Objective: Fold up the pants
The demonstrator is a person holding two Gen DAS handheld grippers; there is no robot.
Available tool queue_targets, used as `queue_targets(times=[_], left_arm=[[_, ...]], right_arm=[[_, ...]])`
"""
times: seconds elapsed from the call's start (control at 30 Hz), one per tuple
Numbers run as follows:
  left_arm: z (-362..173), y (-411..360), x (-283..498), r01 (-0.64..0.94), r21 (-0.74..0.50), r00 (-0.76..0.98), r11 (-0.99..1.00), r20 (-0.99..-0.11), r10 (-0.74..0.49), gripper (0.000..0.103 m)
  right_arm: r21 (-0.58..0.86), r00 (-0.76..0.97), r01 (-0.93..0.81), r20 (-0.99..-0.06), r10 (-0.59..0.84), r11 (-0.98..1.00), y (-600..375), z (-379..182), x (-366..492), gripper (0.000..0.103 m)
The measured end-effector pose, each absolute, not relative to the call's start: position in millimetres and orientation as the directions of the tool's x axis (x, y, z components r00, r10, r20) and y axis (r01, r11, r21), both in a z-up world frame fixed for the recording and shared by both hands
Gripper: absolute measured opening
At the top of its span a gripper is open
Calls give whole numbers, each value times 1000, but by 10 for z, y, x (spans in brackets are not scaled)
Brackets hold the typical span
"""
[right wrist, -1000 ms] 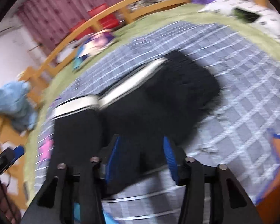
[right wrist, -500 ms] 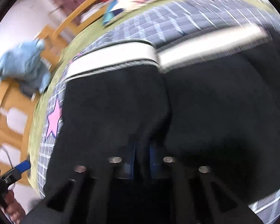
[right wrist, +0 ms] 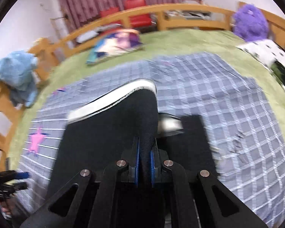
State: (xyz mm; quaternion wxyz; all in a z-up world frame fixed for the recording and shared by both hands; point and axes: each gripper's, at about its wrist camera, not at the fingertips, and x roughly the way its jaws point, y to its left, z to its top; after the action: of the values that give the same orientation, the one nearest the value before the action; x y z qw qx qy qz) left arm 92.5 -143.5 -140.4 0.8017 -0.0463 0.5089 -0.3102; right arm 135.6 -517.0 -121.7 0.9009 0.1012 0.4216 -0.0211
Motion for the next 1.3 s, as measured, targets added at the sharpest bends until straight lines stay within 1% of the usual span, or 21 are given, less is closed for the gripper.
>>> queue_targets(times=[0.07, 0.1, 0.13, 0.17, 0.2, 0.27, 0.4, 0.47, 0.53, 0.57, 0.67, 0.73, 0.8, 0.9, 0.93, 0.97, 1.0, 1.07, 1.13, 1.2, 1.3], left_arm=[[-1425, -1651, 918, 477, -379, 284, 793, -787, -547, 53], [-1430, -1770, 920, 489, -359, 289, 795, -793, -536, 52], [-1415, -1920, 910, 511, -329, 303, 794, -796, -524, 52], [-1388, -2012, 902, 526, -307, 316, 793, -795, -518, 52], [-1349, -2098, 893, 541, -287, 332, 791, -791, -514, 52], [-1299, -2240, 859, 563, -244, 370, 789, -780, -505, 52], [-1506, -2448, 810, 525, -155, 424, 837, -805, -415, 53], [-1843, -2527, 788, 499, -148, 370, 854, -855, -364, 54], [-1964, -2546, 699, 515, -107, 396, 850, -850, -347, 55], [-1919, -2547, 657, 537, -85, 410, 839, -843, -348, 57], [-1753, -2407, 695, 551, -159, 373, 819, -831, -413, 57], [-1666, -2226, 825, 501, -199, 391, 842, -816, -425, 57], [-1646, -2112, 954, 449, -216, 410, 867, -813, -414, 57], [-1669, -1914, 1194, 369, -306, 386, 877, -808, -445, 57], [-1690, -1833, 1274, 349, -349, 373, 870, -800, -471, 57], [-1714, -1810, 1316, 340, -364, 368, 867, -797, -478, 58], [-1754, -1778, 1359, 328, -374, 364, 867, -797, -482, 61], [-1918, -1777, 1455, 317, -383, 338, 868, -809, -480, 61], [-2131, -1789, 1543, 293, -428, 288, 855, -814, -505, 61], [-2267, -1740, 1603, 272, -521, 283, 809, -760, -585, 61], [-2349, -1780, 1704, 286, -584, 269, 759, -712, -649, 59]], right_arm=[[111, 590, 168, -808, -10, 980, -5383, -1568, 1325, 11], [100, 561, 169, -828, -12, 981, -5420, -1718, 1309, 15], [104, 556, 165, -831, -5, 981, -5462, -1809, 1260, 18], [115, 586, 175, -810, -9, 978, -5512, -1779, 1157, 27], [109, 605, 200, -796, -35, 974, -5558, -1723, 1075, 30], [86, 642, 217, -763, -76, 972, -5563, -1558, 904, 29], [49, 704, 108, -709, -42, 993, -5341, -1424, 601, 29], [29, 667, 74, -744, -28, 997, -5250, -1664, 558, 29], [-50, 585, 86, -806, -91, 995, -5222, -2043, 626, 29], [-70, 585, 84, -804, -107, 994, -5218, -2122, 621, 32], [-47, 607, 58, -792, -73, 997, -5248, -1959, 547, 31], [29, 684, 48, -730, -12, 998, -5349, -1720, 534, 31], [32, 722, 73, -691, -30, 997, -5400, -1577, 626, 41], [52, 693, 113, -720, -41, 992, -5577, -1635, 1019, 48], [88, 654, 133, -756, -21, 987, -5688, -1736, 1185, 50], [129, 622, 139, -783, 15, 982, -5763, -1819, 1265, 55], [174, 603, 144, -796, 53, 974, -5835, -1892, 1320, 66], [226, 606, 162, -791, 84, 961, -5929, -2014, 1322, 81], [265, 586, 131, -798, 141, 955, -5985, -2135, 1335, 81], [329, 581, 138, -791, 193, 934, -6055, -2231, 1323, 81], [371, 557, 113, -792, 251, 922, -6004, -2324, 1325, 80]])
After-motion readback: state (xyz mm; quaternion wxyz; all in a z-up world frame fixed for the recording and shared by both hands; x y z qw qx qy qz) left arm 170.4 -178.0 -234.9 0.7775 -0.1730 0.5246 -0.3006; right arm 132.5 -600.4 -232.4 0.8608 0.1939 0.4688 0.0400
